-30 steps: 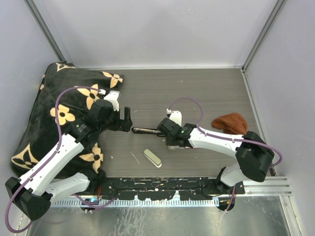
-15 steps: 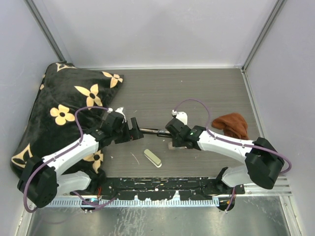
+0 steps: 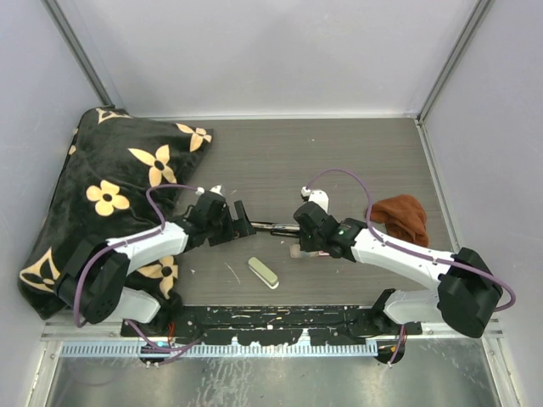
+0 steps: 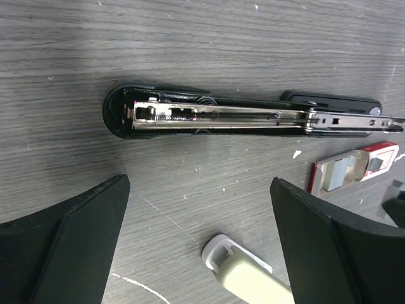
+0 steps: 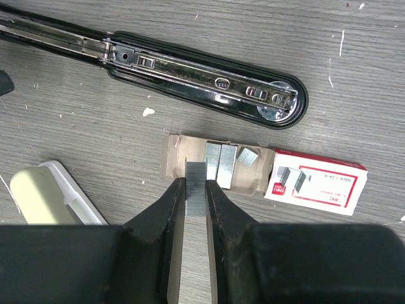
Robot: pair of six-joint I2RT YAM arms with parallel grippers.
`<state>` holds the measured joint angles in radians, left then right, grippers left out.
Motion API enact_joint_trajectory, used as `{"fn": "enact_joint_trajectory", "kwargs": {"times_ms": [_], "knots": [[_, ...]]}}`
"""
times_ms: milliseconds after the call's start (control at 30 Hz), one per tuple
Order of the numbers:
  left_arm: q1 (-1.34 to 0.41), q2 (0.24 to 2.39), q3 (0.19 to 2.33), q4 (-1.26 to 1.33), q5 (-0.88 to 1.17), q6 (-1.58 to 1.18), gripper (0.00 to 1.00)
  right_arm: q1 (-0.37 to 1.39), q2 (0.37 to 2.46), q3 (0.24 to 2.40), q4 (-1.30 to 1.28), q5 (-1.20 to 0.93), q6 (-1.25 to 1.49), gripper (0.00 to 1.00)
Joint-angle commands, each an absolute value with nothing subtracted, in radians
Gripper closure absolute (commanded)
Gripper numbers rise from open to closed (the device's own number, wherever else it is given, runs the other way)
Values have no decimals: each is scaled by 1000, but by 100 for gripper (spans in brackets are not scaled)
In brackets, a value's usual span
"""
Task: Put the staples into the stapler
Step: Pick up the staple from the staple box.
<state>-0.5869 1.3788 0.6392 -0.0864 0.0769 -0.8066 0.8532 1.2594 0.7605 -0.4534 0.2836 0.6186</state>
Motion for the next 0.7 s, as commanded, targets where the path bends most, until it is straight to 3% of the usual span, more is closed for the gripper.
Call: {"fn": "enact_joint_trajectory", "kwargs": {"times_ms": [0, 667], "knots": [[-587, 1428, 684, 13, 87, -800, 5, 847, 1215, 764, -421, 268, 592, 80], [-587, 1715, 895, 208, 141, -600, 4, 841, 1227, 760, -398, 154, 523, 80]]}}
